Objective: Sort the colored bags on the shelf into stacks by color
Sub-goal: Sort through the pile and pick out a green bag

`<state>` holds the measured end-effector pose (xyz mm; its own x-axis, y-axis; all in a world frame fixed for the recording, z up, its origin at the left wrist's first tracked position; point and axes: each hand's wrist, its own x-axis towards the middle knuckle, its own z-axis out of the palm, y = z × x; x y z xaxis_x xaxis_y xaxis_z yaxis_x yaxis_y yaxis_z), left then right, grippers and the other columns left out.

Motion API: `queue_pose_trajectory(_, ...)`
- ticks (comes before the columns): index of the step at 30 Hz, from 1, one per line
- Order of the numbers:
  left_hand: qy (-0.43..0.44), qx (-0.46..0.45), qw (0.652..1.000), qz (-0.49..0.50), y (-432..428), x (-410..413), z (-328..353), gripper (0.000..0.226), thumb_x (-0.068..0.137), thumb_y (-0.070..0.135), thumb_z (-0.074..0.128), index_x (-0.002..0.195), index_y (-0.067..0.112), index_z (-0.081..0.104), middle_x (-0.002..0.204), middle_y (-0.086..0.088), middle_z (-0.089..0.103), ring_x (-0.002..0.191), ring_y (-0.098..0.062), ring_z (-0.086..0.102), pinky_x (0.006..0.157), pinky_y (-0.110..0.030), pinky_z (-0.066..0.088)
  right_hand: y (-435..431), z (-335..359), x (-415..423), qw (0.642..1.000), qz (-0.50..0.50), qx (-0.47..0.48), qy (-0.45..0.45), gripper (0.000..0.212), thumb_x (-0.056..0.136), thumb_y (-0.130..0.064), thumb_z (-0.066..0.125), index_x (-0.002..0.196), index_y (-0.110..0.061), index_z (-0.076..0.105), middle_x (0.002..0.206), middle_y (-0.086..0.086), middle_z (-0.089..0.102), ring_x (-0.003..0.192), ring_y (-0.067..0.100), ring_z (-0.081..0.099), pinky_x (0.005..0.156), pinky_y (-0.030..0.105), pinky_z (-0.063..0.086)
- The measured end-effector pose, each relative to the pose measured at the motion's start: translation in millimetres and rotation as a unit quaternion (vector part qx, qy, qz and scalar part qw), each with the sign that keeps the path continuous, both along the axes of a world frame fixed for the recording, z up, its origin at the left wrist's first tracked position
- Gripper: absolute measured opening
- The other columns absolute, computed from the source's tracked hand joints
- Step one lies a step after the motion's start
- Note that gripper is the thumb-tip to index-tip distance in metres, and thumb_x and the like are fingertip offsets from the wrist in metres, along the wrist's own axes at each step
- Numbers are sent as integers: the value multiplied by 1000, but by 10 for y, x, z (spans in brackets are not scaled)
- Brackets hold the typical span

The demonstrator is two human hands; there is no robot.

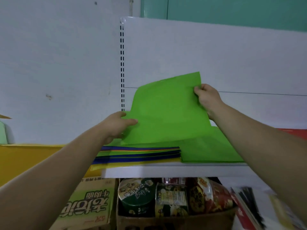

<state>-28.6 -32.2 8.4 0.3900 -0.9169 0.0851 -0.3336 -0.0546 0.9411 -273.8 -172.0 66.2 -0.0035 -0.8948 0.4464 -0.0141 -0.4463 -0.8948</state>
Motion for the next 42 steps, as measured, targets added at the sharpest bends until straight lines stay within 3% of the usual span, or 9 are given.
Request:
queue_pose_trajectory(5, 60, -40, 997, 6, -165, -450, 20, 59, 83, 2, 65, 137, 6, 42, 102, -15, 65, 90, -30, 65, 90, -47, 49, -109, 57, -467, 1000, -5, -11, 15, 14, 94, -19, 55, 80, -21, 60, 90, 3, 66, 75, 19, 62, 76, 37, 54)
queue_pose_trajectory(11, -48, -125, 990, 47, -413, -1181, 59, 51, 84, -4, 62, 131, 11, 48, 75, -4, 57, 65, -18, 58, 59, -28, 49, -398, 51, -1202, 998, -33, -31, 55, 7, 93, -18, 55, 100, -17, 58, 99, 5, 63, 77, 17, 61, 65, 27, 51)
queue_pose_trajectory(15, -116, -147, 979, 81, -618, -1631, -8, 53, 86, -1, 60, 134, 17, 45, 88, -4, 57, 71, -21, 59, 63, -34, 51, -608, -81, -1572, 997, -3, -4, 77, 33, 87, -14, 66, 116, -12, 51, 104, 6, 60, 88, 22, 62, 75, 33, 52)
queue_pose_trajectory(19, -172, -138, 970, 106, -667, -1853, -90, 54, 85, 1, 60, 134, 17, 44, 92, -6, 58, 75, -23, 60, 69, -35, 51, -754, -208, -1751, 995, -27, -12, 94, 34, 87, -15, 65, 117, -12, 50, 105, 4, 56, 87, 20, 58, 72, 30, 47)
queue_pose_trajectory(24, -257, -83, 956, 118, -621, -1908, -103, 61, 86, 3, 60, 140, 16, 35, 83, 0, 53, 79, -25, 56, 72, -32, 45, -864, -401, -1750, 991, -28, 19, 133, 38, 85, -15, 67, 119, -8, 51, 110, 8, 58, 97, 26, 60, 87, 39, 52)
queue_pose_trajectory(30, -457, 73, 883, 83, -519, -1899, -210, 46, 87, 5, 52, 131, 18, 51, 133, -11, 52, 116, -27, 52, 92, -28, 40, -898, -752, -1594, 971, -5, 88, 223, 66, 86, -11, 63, 143, -12, 30, 128, 14, 50, 107, 30, 55, 87, 36, 49)
queue_pose_trajectory(33, -512, 158, 843, 46, -482, -1842, -252, 37, 91, 17, 53, 128, 20, 54, 129, -9, 55, 113, -26, 53, 89, -29, 42, -911, -844, -1528, 939, -2, 82, 335, 65, 87, -16, 65, 143, -9, 33, 137, 15, 45, 119, 31, 49, 92, 34, 43)
queue_pose_trajectory(35, -540, 187, 821, 15, -467, -1798, -261, 36, 93, 23, 53, 129, 21, 54, 130, -8, 55, 115, -26, 52, 94, -31, 41, -896, -872, -1507, 886, -12, 61, 459, 58, 86, -23, 67, 136, -6, 42, 137, 15, 47, 123, 30, 46, 95, 33, 42)
queue_pose_trajectory(42, -497, 196, 840, -97, -383, -1798, -197, 56, 86, 55, 55, 131, 22, 53, 144, -2, 43, 128, -21, 42, 107, -34, 32, -786, -950, -1473, 766, 54, -18, 640, 50, 93, -51, 48, 133, -21, 53, 143, 6, 46, 128, 26, 44, 102, 30, 37)
